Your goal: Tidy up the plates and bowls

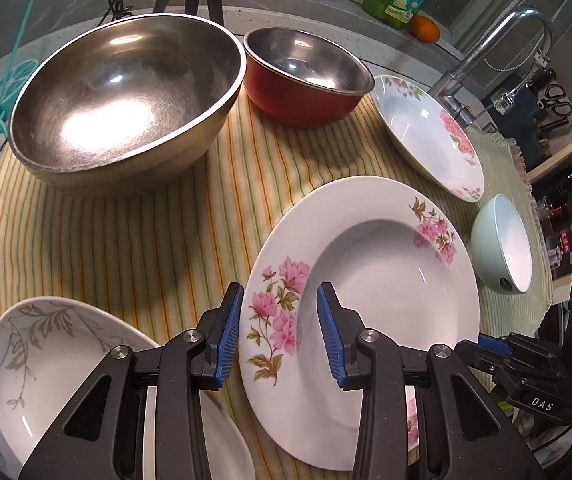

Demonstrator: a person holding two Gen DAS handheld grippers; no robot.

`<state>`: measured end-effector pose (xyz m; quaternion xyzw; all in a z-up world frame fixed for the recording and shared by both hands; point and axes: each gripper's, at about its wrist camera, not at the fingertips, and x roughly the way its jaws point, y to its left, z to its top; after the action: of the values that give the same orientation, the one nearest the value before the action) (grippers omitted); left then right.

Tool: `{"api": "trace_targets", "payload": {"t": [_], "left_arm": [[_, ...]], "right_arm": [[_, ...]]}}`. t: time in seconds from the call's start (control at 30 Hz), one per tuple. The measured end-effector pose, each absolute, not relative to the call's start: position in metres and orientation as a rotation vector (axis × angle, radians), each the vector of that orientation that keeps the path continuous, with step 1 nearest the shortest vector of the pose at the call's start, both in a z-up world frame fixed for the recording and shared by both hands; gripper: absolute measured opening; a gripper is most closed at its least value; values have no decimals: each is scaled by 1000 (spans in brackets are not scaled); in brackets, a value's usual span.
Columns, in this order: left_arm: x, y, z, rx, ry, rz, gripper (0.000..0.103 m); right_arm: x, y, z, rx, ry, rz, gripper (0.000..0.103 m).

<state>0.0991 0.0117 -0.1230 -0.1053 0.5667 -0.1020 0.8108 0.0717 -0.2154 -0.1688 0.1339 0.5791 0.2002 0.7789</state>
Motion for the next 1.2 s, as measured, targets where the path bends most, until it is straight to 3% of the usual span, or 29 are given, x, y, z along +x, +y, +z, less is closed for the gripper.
{"api": "trace_targets", "payload": {"t": [1.2], "left_arm": [[77,-4,-123,-193,1209,-225,35]], "right_arm": [[48,-210,-172,258,1266,440,32]]}}
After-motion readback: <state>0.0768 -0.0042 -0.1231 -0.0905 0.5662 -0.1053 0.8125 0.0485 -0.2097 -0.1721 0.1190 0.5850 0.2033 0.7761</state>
